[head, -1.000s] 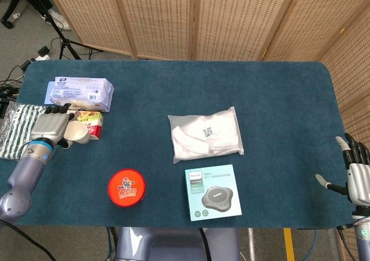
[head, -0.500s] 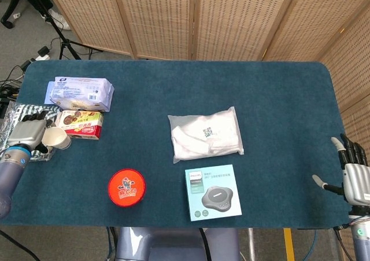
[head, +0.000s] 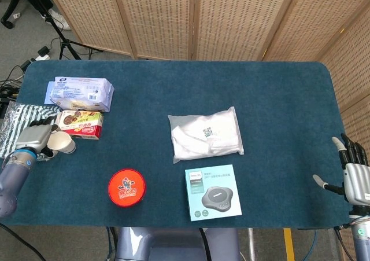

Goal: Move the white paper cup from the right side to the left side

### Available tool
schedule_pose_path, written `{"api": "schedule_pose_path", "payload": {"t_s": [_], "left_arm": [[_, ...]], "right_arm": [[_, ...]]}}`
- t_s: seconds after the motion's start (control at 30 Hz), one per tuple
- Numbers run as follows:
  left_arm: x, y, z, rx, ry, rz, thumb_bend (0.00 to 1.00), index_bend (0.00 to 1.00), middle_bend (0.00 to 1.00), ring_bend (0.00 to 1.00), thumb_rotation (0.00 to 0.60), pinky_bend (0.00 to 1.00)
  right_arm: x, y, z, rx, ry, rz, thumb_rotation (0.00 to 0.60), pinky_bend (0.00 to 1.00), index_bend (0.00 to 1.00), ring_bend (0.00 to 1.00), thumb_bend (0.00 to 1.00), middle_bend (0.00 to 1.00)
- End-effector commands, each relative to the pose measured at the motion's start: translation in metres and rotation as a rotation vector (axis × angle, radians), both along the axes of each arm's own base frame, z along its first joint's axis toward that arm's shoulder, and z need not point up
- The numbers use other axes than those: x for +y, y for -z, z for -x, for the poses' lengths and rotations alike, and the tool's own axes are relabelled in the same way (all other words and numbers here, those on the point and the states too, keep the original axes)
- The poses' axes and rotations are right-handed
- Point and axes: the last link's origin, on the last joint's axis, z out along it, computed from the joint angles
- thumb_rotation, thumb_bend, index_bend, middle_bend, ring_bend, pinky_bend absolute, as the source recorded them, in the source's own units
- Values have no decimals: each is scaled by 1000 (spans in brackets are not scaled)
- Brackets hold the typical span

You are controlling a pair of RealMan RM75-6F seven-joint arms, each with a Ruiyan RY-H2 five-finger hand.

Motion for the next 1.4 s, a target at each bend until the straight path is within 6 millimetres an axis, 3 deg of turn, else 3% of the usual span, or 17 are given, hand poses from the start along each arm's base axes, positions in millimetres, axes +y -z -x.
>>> {"api": "schedule_pose_path", "payload": {"t_s": [0.03,0.5,0.93,1.23,1.4], "left_arm": [[1,1,1,10,-2,0,301,403,0,0,600,0],[4,14,3,36,-12,20,298,395,0,0,600,0],[4,23,2,35,-8,29,264,183,0,0,600,0],[2,12,-3,-7,-21,36,170,45,0,0,600,0],[4,-2,-22,-123,-32,-3,166,36,0,0,600,0]], "right_arm": [[0,0,0,-1,-1,-1,600,0,81,0,182,0],[1,0,-1,-4,-7,0,600,0,80,0,182,0],[2,-1,-1,-11,-7,1,600,0,81,0,182,0],[2,-2,0,-12,-3,7,600,0,80,0,182,0],[2,-2,-1,-14,-3,7,600,0,80,0,182,0]]}}
